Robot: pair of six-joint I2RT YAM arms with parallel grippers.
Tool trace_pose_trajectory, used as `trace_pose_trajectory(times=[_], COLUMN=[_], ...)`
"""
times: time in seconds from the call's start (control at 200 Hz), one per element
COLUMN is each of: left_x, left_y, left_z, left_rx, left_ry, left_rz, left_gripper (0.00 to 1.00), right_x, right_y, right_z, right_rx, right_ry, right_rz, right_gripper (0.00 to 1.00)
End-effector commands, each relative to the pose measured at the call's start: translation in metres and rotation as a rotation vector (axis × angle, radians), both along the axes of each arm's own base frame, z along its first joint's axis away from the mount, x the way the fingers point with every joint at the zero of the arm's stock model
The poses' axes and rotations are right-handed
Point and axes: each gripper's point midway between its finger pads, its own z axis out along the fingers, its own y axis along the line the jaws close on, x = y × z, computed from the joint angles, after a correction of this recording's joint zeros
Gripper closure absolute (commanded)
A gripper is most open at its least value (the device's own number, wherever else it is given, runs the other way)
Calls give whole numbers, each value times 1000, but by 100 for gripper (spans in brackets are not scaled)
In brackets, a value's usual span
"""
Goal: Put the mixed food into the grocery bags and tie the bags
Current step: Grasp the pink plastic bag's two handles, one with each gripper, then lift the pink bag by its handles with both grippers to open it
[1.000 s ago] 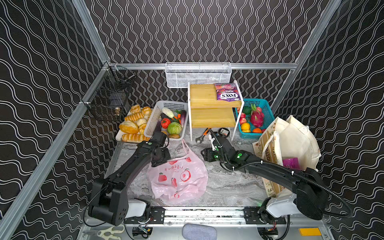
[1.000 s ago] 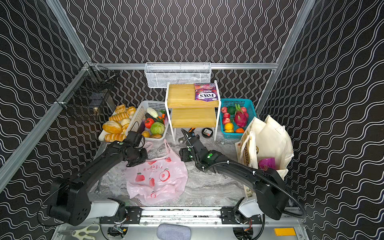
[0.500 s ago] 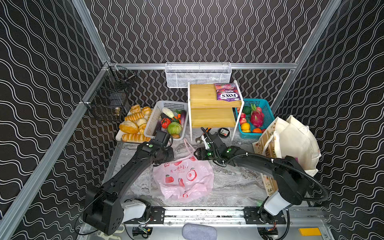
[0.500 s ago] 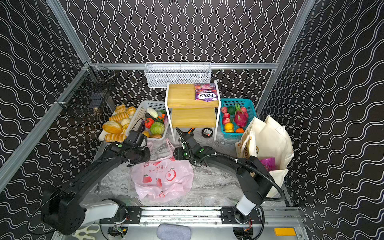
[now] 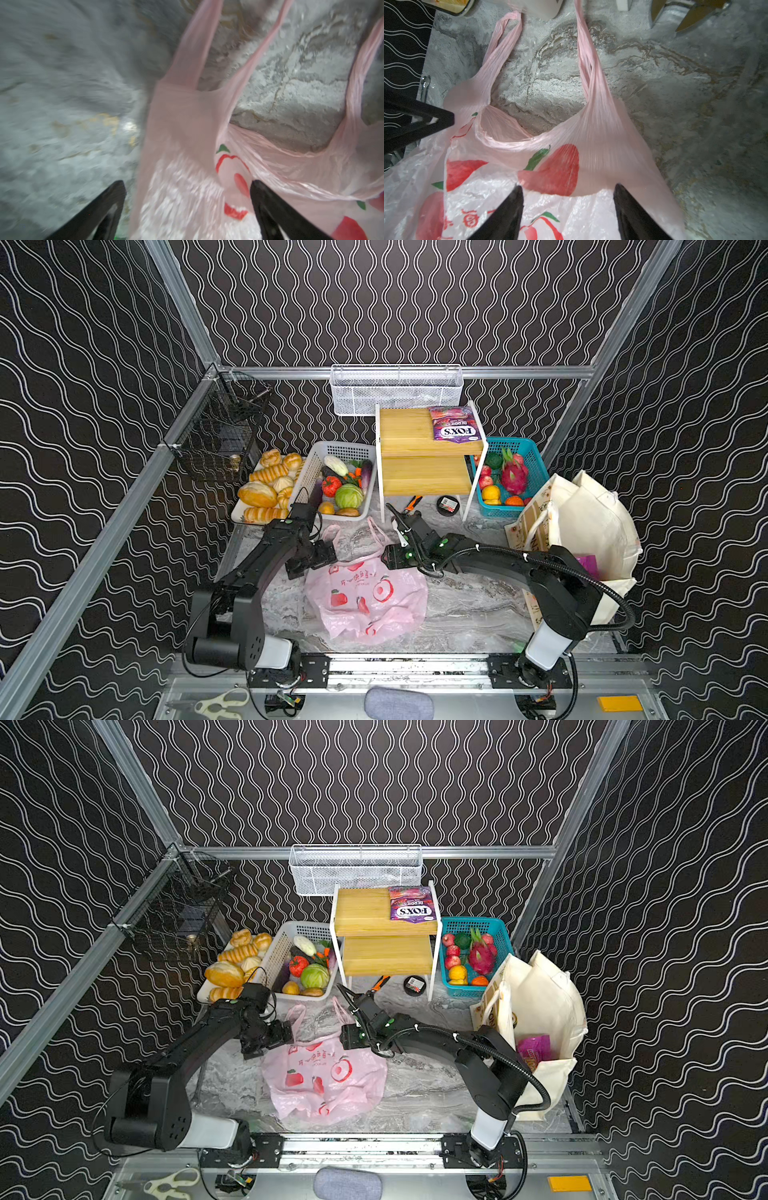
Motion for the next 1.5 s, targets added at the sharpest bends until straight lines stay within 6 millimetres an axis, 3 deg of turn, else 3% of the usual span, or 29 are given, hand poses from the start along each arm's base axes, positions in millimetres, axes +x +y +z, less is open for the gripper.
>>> trace_pose_trajectory(times=[0.0, 0.06, 0.13, 0.295, 0.466, 0.621, 0.806, 0.961, 1.171, 1.306, 1.497], left_x=[7, 6, 12, 24, 13, -13, -28, -31, -32, -33, -35], left_y=[-17, -17, -25, -58, -80, -98, -113, -120, -116, -115, -113], left_z=[-7, -9, 4, 70, 136, 187, 193, 191, 200, 200, 203], left_rx=[-93, -89, -135, -342, -430, -431, -459, -460, -435, -423, -407], left_ry=[-9, -5, -80, -396, -726, -1018, -1064, -1055, -1098, -1106, -1115], left_rz=[-57, -65, -95, -162, -207, -281, -369, -416, -426, -437, -445], left_gripper=[15, 34, 60, 100, 100, 100, 100, 100, 100, 100, 100], right_x=[-1, 0, 1, 0, -19, -30, -27, -18, -27, -21, -19], right_y=[1, -2, -8, -39, -51, -35, -18, -2, 0, -4, -4], right_z=[4, 5, 16, 62, 105, 123, 104, 103, 66, 67, 73], right_rx=[-8, -22, -29, -15, 173, 257, 219, 240, 198, 226, 263], right_ry=[5, 11, 8, 60, 121, 255, 366, 384, 471, 450, 429], right_rz=[5, -10, -49, -229, -334, -340, -376, -365, -370, -417, -409], right_gripper=[30, 30, 31, 30, 26, 21, 14, 13, 29, 32, 77])
